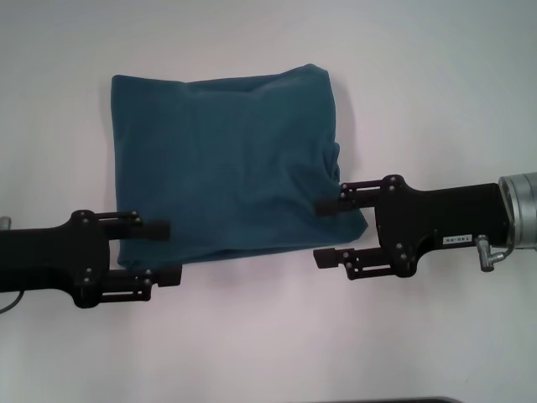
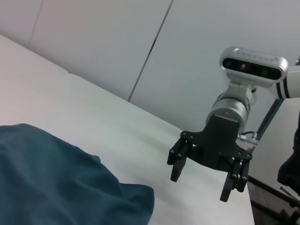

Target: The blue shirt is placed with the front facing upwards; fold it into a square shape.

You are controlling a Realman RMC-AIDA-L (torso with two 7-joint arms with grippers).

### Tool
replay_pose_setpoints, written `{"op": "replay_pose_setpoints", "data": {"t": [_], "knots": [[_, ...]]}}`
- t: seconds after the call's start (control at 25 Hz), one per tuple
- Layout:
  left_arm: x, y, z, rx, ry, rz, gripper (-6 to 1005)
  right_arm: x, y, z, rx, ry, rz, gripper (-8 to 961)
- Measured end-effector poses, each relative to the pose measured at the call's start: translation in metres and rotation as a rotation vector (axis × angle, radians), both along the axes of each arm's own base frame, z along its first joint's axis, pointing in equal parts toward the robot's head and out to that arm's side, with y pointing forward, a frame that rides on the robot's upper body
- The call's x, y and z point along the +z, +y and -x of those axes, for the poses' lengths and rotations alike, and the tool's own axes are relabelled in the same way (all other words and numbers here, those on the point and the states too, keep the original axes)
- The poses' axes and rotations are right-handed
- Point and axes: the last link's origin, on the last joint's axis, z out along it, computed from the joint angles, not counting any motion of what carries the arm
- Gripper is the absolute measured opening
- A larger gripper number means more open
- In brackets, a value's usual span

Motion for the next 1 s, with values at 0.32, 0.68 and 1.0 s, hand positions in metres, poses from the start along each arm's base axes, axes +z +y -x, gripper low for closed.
{"op": "replay_pose_setpoints", "data": {"t": [0.32, 0.68, 1.0], "knots": [[-0.0001, 0.0024, 0.0002, 0.001, 0.006, -0.010, 717, -0.0015, -0.0020, -0.0029, -0.018, 0.001, -0.001, 704], [0.0001, 0.0047, -0.0013, -0.005, 0.009, -0.012, 717, -0.0015, -0.0013, -0.0030, -0.018, -0.001, -0.003, 704], [0.0005, 0.0054, -0.0014, -0.007, 0.011, -0.014, 716, -0.0016, -0.0013, -0.0030, -0.018, -0.001, -0.003, 704]]}}
